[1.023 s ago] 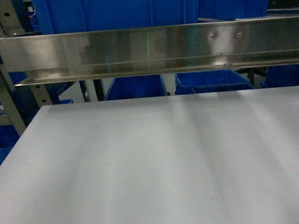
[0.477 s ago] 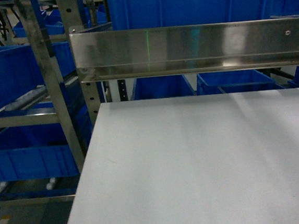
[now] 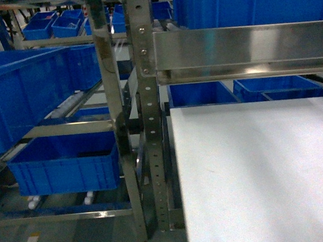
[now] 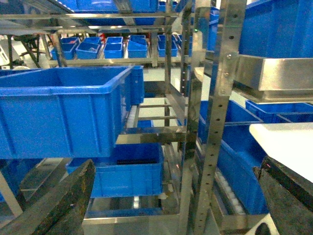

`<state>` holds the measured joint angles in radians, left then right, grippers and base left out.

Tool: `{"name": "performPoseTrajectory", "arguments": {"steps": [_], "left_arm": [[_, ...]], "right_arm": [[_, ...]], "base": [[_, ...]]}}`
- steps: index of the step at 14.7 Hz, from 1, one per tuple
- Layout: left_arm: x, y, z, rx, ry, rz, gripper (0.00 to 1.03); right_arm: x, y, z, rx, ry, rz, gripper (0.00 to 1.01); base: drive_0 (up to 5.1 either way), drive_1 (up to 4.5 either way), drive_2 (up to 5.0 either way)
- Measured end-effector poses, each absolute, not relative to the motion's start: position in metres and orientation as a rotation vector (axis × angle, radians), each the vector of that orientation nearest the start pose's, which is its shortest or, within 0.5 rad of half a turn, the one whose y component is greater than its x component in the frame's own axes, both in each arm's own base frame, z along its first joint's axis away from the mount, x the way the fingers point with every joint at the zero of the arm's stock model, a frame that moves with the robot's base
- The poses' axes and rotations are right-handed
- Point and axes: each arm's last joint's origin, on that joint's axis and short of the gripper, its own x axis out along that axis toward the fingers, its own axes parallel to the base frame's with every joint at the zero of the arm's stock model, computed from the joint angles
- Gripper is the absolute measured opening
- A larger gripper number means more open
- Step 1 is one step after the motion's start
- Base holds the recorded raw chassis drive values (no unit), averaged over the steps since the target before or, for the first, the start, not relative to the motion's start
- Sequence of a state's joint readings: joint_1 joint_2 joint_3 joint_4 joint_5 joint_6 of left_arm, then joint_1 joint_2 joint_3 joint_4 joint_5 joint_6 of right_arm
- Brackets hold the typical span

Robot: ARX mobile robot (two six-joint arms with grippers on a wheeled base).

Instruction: Place magnetic block on left shelf second layer

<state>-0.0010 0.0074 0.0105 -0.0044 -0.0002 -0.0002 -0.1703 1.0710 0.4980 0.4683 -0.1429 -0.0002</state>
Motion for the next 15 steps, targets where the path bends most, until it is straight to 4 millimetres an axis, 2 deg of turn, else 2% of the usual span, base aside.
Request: {"name": "performPoseTrajectory", "arguments": {"steps": [15], "left_arm": [[0.0975,-0.0001,0.1661,0.000,0.001,0.000,0.98]], "right_arm": [[0.2252,-0.0345,0.2424,0.017,0.106,-0.027,0.34]], "base": [[-5.0,2.45,2.5]]}}
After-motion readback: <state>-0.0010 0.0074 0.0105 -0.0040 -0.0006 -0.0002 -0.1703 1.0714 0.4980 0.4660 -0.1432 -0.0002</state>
